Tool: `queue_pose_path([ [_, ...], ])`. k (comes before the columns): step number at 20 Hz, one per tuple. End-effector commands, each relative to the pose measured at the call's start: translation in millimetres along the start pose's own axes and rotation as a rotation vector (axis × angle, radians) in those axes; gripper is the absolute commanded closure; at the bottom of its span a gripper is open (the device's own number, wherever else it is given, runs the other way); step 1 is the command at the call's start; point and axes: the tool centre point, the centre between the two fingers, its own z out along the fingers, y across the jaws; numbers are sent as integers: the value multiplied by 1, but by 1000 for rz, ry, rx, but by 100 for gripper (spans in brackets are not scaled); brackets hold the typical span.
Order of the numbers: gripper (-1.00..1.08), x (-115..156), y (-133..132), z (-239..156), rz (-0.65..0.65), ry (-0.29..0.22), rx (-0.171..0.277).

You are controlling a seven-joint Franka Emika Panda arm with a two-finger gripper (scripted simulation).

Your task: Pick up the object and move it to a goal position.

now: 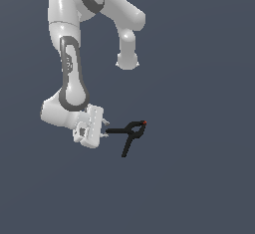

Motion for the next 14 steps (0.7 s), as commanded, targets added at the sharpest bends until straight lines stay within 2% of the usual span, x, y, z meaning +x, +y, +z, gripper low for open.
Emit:
queue_pose_path([
  [1,-20,0,0,10,-1,1,1],
  [7,-20,1,-1,24,-3,2,1],
  [8,108,1,-1,24,-3,2,1],
  [14,108,1,-1,24,-3,2,1],
])
